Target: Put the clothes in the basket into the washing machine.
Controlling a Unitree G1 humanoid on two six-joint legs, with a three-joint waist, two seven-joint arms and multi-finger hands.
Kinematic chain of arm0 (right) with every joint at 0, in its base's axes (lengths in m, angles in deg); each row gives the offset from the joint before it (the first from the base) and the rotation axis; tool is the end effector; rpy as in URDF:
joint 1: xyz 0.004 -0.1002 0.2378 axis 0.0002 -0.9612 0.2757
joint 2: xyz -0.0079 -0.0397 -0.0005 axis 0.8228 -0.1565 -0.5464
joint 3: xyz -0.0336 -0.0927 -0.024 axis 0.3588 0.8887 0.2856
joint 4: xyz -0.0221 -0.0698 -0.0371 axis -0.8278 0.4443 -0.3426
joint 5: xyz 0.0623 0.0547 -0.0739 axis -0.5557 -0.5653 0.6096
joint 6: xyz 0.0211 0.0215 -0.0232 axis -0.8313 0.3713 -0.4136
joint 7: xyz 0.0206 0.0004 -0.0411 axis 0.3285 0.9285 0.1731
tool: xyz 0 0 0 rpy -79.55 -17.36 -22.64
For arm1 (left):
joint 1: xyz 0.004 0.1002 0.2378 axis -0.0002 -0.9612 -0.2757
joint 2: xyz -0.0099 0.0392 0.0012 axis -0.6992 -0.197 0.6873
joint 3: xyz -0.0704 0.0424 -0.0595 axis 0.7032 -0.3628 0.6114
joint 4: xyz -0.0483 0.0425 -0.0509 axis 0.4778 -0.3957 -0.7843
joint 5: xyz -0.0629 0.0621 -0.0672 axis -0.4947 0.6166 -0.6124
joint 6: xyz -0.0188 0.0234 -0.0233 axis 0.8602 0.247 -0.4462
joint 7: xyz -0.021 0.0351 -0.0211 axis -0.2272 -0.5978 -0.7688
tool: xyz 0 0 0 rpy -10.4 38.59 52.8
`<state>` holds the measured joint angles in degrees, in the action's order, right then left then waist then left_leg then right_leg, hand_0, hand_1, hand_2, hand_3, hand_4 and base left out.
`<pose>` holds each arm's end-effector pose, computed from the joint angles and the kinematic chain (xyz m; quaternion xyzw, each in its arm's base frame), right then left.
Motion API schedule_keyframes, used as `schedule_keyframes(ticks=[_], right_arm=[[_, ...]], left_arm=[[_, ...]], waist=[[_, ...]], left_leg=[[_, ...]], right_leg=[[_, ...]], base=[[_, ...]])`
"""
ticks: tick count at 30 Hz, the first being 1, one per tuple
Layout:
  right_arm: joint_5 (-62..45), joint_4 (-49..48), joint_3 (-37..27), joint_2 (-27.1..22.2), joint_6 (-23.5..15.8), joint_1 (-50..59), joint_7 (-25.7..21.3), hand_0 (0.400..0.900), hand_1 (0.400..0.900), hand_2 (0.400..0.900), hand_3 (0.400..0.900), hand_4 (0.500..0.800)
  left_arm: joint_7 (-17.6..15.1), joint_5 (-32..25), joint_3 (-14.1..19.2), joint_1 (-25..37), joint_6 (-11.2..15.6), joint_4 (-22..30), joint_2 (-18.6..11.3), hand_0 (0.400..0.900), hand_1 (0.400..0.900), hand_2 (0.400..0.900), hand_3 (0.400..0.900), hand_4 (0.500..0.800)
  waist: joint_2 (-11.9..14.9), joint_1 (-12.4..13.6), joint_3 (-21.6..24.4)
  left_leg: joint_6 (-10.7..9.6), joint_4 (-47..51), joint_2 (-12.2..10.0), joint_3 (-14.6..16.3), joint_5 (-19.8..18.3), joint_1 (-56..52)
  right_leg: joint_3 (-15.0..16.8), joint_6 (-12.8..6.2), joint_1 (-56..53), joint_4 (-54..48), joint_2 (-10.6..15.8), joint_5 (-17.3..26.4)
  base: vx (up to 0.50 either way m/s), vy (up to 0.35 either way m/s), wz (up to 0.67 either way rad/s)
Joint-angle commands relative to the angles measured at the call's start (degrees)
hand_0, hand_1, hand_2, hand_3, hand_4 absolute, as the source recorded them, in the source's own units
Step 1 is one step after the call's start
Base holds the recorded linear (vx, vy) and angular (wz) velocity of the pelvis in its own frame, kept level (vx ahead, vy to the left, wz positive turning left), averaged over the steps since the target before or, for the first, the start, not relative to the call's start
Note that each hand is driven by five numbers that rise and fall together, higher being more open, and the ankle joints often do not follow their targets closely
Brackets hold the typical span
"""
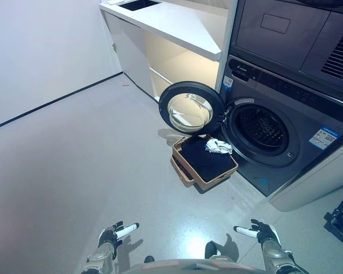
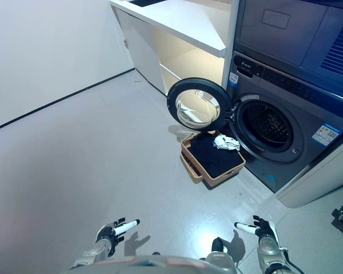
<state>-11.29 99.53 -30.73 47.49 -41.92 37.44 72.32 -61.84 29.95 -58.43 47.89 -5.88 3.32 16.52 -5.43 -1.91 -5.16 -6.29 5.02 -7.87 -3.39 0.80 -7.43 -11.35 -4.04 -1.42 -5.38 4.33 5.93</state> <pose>0.1062 -0.2631 -0.1030 -0.1676 0.4794 -0.1642 0.8457 0.1031 0.2030 -0.1196 -0.0076 0.4867 0.1292 0.8639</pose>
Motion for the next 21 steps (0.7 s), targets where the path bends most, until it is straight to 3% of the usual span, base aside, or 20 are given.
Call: schedule_keyframes(ticks=[1,21], right_arm=[[0.84,0.63,1.91,0.55,-2.46,5.31,-1.32,0.9,0.9,0.9,0.9,0.8],[0.73,0.78,1.57,0.65,-2.53,5.17,-2.02,0.9,0.9,0.9,0.9,0.8]], left_arm=[[-0.88,-0.84,1.06,5.05,3.77,-1.73,-3.39,0.9,0.9,0.9,0.9,0.8],[-2.36,-1.03,2.24,4.9,3.66,-2.69,-3.42,0.9,0.9,0.9,0.9,0.8]], waist=[[5.36,-0.16,-1.2],[5.43,-0.03,-1.21]], left_leg=[[2.95,-0.02,4.04,1.13,-4.74,-4.31],[2.98,-0.02,4.22,1.04,-4.69,-4.31]], right_leg=[[2.55,-2.83,-1.8,0.38,2.82,1.08],[2.52,-2.86,-1.96,0.38,2.75,1.0]], base=[[0.0,0.0,0.0],[0.0,0.0,0.0]])
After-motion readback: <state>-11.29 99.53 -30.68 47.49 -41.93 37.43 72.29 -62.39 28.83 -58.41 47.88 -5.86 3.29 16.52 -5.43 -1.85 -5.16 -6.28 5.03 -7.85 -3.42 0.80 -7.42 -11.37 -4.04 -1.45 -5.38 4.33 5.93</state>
